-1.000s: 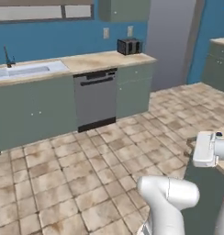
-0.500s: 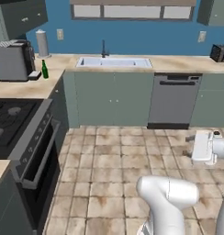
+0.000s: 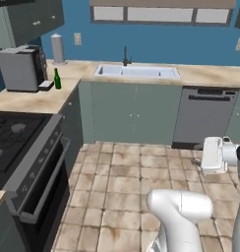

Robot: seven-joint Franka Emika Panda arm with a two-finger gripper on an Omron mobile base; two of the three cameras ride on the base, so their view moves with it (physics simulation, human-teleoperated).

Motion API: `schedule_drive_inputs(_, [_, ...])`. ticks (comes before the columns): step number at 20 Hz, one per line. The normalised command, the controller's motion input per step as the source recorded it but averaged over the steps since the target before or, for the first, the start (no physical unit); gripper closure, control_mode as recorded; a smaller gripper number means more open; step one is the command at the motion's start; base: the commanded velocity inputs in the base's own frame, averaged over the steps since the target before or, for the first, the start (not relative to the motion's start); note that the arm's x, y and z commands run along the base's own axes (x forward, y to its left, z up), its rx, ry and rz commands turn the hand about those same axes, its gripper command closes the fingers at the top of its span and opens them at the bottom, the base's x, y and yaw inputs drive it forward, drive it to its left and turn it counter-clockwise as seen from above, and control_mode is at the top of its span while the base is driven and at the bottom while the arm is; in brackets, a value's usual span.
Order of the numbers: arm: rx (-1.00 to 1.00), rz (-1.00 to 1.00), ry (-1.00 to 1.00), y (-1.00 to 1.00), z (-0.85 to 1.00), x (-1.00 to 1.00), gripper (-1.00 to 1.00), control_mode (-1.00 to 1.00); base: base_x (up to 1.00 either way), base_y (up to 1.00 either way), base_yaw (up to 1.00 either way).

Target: Place the drinks on the dining counter in a tight cluster.

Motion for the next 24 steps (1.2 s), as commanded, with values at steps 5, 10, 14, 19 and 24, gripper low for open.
schedule_drive_inputs(5, [0.0, 0.0, 0.0, 0.0, 0.0, 0.0, -1.0, 1.0, 0.83, 0.0, 0.09])
schedule_drive_inputs(10, [0.0, 0.0, 0.0, 0.0, 0.0, 0.0, -1.0, 1.0, 0.83, 0.0, 0.13])
schedule_drive_inputs(14, [0.0, 0.0, 0.0, 0.0, 0.0, 0.0, -1.0, 1.0, 0.81, 0.01, 0.18])
schedule_drive_inputs(19, [0.0, 0.0, 0.0, 0.0, 0.0, 0.0, -1.0, 1.0, 0.74, 0.03, 0.31])
schedule_drive_inputs(24, [0.0, 0.0, 0.0, 0.0, 0.0, 0.0, -1.0, 1.0, 0.71, 0.0, 0.37])
